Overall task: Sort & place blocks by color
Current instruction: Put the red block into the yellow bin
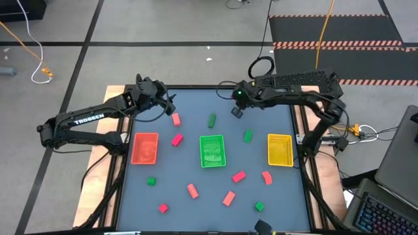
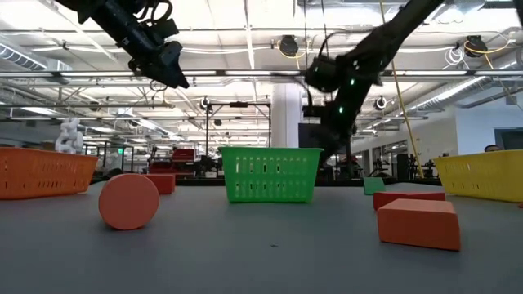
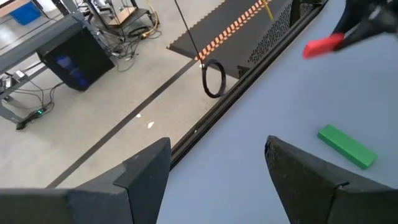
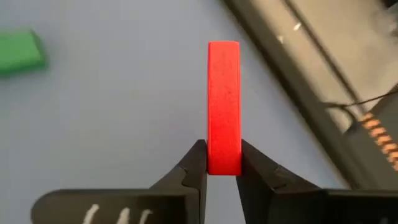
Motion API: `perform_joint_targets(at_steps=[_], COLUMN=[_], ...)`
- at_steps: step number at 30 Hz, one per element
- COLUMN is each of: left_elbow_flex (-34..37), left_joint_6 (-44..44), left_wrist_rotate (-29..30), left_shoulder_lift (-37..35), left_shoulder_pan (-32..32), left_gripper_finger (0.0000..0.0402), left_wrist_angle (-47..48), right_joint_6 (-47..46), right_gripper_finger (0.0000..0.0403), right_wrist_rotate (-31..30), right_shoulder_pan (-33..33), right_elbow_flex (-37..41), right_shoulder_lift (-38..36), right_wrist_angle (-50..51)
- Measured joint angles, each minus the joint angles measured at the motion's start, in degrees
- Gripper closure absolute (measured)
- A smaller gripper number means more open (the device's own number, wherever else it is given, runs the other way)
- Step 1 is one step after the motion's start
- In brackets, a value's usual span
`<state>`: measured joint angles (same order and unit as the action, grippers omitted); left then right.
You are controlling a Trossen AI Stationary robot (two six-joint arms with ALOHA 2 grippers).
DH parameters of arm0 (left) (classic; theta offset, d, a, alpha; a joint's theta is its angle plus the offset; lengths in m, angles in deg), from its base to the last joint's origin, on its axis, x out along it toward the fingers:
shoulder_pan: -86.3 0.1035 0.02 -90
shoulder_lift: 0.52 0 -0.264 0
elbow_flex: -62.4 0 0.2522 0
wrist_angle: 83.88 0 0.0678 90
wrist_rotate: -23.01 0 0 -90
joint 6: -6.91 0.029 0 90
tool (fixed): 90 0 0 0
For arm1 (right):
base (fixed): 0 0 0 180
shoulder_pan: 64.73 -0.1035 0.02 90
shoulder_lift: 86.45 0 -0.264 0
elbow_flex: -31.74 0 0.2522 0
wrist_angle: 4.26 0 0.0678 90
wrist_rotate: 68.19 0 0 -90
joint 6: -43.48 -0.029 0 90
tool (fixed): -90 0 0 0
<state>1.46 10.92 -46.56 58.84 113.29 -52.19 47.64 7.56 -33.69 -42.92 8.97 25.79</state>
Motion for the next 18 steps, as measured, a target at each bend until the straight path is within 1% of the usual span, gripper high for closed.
perform_joint_targets(at_steps=[5, 8, 11, 14, 18], left_elbow_flex=[0.0, 0.0, 0.0, 0.0, 0.0], left_joint_6=[0.98, 1.27, 1.23, 1.18, 1.01], left_wrist_rotate=[0.01, 0.02, 0.02, 0.02, 0.02], left_shoulder_lift=[0.0, 0.0, 0.0, 0.0, 0.0], left_shoulder_pan=[0.0, 0.0, 0.0, 0.0, 0.0], left_gripper_finger=[0.0137, 0.0137, 0.0137, 0.0137, 0.0137], left_wrist_angle=[-0.08, -0.86, -1.25, -1.25, -1.27], right_joint_6=[-0.92, -3.66, -7.62, -11.83, -16.6], right_gripper_finger=[0.0356, 0.0356, 0.0356, 0.0356, 0.0356], right_wrist_rotate=[-3.45, -5.42, -5.63, -5.62, -5.21], right_shoulder_pan=[-2.93, -4.85, -6.82, -8.88, -12.15], right_elbow_flex=[-0.01, -0.01, -0.01, -0.01, -0.01], right_shoulder_lift=[-9.58, -15.1, -19.84, -23.42, -26.22], right_wrist_angle=[6.98, 12.3, 18.12, 23.94, 32.22])
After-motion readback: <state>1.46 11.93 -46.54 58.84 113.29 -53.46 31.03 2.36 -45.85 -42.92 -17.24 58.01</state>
